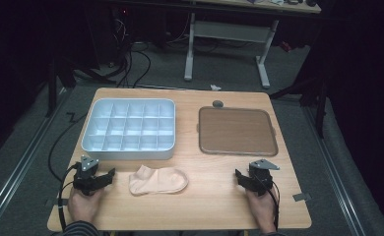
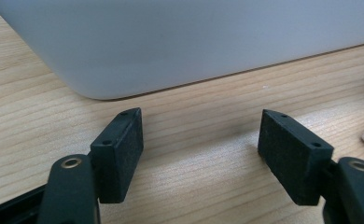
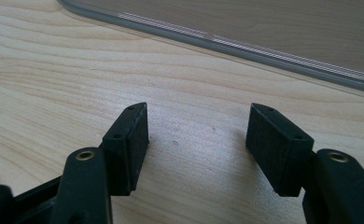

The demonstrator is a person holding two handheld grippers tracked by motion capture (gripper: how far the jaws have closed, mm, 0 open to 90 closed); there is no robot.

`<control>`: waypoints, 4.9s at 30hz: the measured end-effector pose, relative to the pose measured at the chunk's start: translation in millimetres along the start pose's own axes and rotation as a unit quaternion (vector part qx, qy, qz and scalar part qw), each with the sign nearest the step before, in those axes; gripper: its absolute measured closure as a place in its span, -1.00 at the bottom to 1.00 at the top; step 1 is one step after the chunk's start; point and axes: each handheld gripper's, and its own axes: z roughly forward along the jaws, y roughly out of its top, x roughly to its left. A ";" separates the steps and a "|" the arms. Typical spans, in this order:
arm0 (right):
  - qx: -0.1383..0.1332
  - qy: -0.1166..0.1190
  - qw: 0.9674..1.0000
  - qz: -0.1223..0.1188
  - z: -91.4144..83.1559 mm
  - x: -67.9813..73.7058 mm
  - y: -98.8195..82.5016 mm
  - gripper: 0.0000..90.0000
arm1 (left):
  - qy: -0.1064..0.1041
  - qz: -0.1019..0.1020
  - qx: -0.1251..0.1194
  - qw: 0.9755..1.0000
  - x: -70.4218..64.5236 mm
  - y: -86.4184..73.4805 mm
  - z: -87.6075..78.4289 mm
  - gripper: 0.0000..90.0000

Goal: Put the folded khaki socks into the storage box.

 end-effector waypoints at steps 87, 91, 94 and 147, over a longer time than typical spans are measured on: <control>-0.035 0.187 0.977 -0.092 -6.7 126.9 29.2 0.38 | -0.116 0.040 -0.002 0.992 -73.7 9.9 -7.2 -0.12; -0.033 0.195 0.976 -0.089 2.6 141.9 39.9 0.37 | -0.100 0.045 0.002 0.994 -74.4 10.3 -3.9 -0.12; -0.018 0.183 0.977 -0.105 12.4 153.1 44.5 0.37 | -0.093 0.040 0.009 0.995 -74.4 9.8 -4.0 -0.11; -0.011 0.179 0.977 -0.116 22.0 151.3 33.1 0.94 | -0.168 0.023 0.034 0.985 -78.5 17.4 -3.2 0.78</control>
